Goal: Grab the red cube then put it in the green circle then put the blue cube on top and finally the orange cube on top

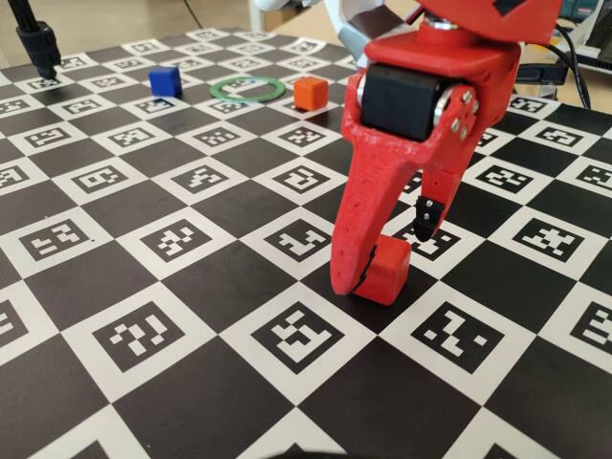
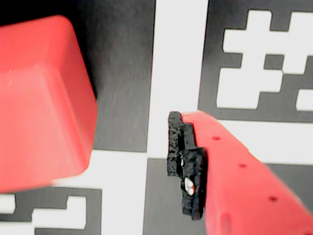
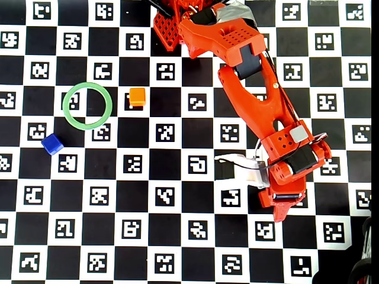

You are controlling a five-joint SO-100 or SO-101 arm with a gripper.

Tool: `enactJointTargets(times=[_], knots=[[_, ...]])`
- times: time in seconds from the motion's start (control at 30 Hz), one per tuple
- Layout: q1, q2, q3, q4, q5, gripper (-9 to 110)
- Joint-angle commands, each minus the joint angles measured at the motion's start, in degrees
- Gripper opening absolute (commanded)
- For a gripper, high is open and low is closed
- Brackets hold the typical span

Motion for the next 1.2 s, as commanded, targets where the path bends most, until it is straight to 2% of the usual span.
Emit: enactJointTargets(times=[0.0, 1.17], knots=[[1.32, 1.93, -3.34, -0.79, -0.09, 45], [2.29, -0.79, -5.89, -3.34, -2.29, 45]])
